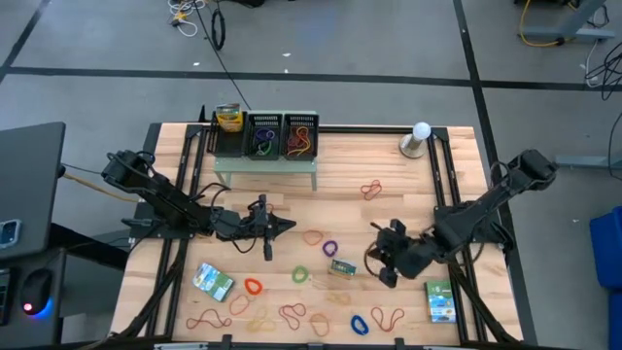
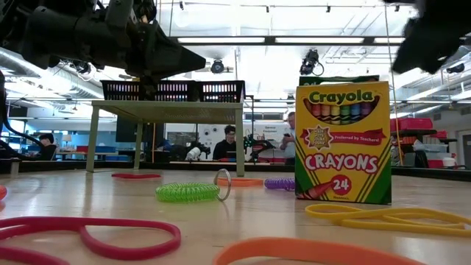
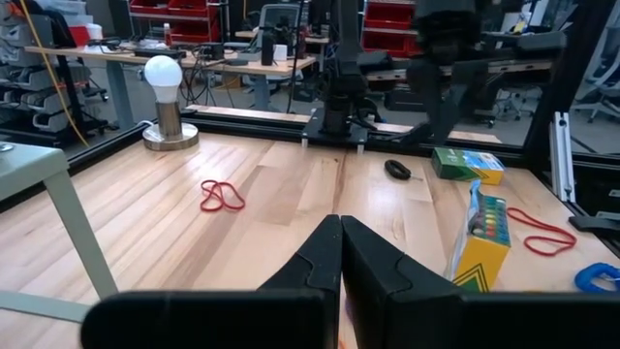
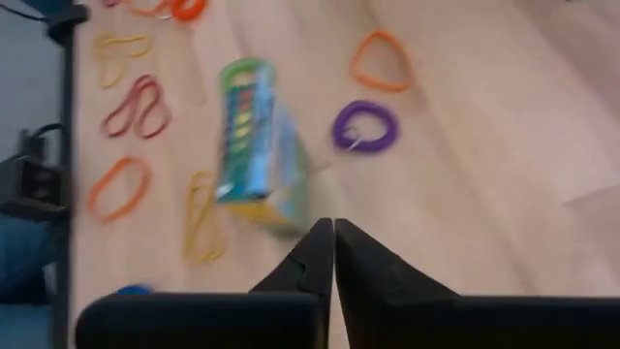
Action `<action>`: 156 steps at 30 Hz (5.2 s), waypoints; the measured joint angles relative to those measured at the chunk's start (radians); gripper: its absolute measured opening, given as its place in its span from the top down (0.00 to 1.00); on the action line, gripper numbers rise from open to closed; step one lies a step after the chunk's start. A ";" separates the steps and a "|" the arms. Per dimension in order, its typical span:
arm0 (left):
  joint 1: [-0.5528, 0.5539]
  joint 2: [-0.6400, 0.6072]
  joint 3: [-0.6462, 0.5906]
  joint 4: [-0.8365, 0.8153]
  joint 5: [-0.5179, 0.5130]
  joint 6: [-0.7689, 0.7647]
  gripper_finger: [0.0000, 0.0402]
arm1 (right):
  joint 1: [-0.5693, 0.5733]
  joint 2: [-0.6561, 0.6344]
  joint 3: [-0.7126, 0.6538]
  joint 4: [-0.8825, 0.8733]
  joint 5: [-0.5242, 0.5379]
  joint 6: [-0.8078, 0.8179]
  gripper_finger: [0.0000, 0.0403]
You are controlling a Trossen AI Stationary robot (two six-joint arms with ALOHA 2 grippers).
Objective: Pick & Place Office Desk Supplies
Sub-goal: Put the crayon box into the left black bin on the shelf
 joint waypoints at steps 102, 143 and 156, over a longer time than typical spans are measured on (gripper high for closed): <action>-0.088 -0.229 -0.187 0.076 -0.541 0.053 0.97 | -0.603 0.713 0.431 0.644 -0.542 -0.988 0.74; -0.088 -0.229 -0.187 0.061 -0.504 0.051 0.97 | -0.607 0.707 0.491 0.554 -0.502 -0.982 0.38; -0.088 -0.229 -0.187 0.053 -0.473 0.068 0.97 | -0.587 0.507 0.484 0.256 -0.436 -0.990 0.34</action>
